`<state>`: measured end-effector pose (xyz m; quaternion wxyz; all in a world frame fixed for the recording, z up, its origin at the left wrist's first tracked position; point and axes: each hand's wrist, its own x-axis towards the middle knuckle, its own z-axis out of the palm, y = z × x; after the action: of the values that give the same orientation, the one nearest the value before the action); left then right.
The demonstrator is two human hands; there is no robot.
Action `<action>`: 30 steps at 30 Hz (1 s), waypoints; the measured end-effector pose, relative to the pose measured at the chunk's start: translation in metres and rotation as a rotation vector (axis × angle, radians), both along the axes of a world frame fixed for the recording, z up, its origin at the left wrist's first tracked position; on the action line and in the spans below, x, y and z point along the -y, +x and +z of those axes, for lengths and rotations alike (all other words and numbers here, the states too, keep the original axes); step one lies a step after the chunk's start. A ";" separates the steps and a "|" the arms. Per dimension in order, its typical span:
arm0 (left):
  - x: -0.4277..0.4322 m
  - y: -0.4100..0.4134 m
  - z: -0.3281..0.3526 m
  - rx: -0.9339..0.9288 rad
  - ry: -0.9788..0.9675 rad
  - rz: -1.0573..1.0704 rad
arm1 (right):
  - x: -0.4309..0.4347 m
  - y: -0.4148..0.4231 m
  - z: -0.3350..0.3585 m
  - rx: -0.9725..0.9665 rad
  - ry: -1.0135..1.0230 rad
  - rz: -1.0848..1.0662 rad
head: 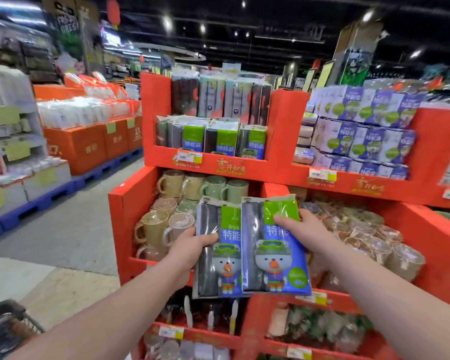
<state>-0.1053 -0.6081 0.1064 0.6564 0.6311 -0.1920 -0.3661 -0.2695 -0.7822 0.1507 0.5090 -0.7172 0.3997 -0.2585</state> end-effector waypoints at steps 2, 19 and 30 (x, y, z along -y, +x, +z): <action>0.014 0.001 0.008 0.006 -0.016 -0.007 | 0.012 0.003 0.012 0.015 0.004 0.006; 0.143 0.147 0.073 0.123 -0.184 -0.071 | 0.113 0.121 0.130 -0.063 -0.475 -0.206; 0.181 0.255 0.108 0.131 -0.318 -0.056 | 0.170 0.225 0.175 -0.338 -0.772 -0.257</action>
<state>0.1498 -0.7894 0.2149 0.7236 0.5360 -0.3074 -0.3076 -0.0445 -0.9517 0.3258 0.0951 -0.8314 0.4374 -0.3293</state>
